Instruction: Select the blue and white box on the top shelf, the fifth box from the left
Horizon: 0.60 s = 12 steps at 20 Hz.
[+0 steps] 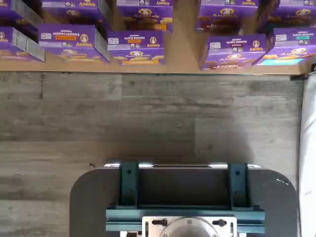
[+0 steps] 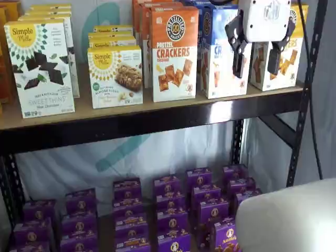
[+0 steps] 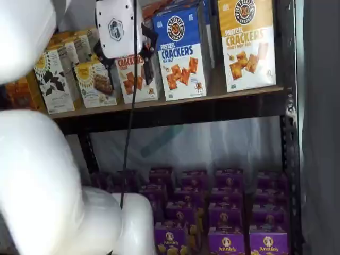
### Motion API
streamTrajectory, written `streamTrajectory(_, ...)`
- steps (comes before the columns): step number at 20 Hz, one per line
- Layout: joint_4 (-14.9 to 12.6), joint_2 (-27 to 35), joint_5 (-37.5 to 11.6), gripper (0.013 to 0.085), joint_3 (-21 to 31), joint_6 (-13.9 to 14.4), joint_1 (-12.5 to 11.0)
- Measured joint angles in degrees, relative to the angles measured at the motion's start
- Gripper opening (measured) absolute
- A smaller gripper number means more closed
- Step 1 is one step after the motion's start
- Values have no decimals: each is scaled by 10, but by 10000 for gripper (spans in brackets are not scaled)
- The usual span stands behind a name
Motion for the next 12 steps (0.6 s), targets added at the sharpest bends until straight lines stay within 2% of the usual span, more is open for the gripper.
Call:
streamTrajectory(1,6,2,3,850,-1,-2,-5)
streamTrajectory(2,29,7,14,850,-6,-12,-27)
streamTrajectory(3,43,9,18,850,-8,-18,-40)
streamTrajectory(4,48,10,19,850,-8,-21,-44)
streamTrajectory(7,44,10,16,850,-9,-23,-43)
streamTrajectory(12,17,13,-5,850,-10,-20,-26)
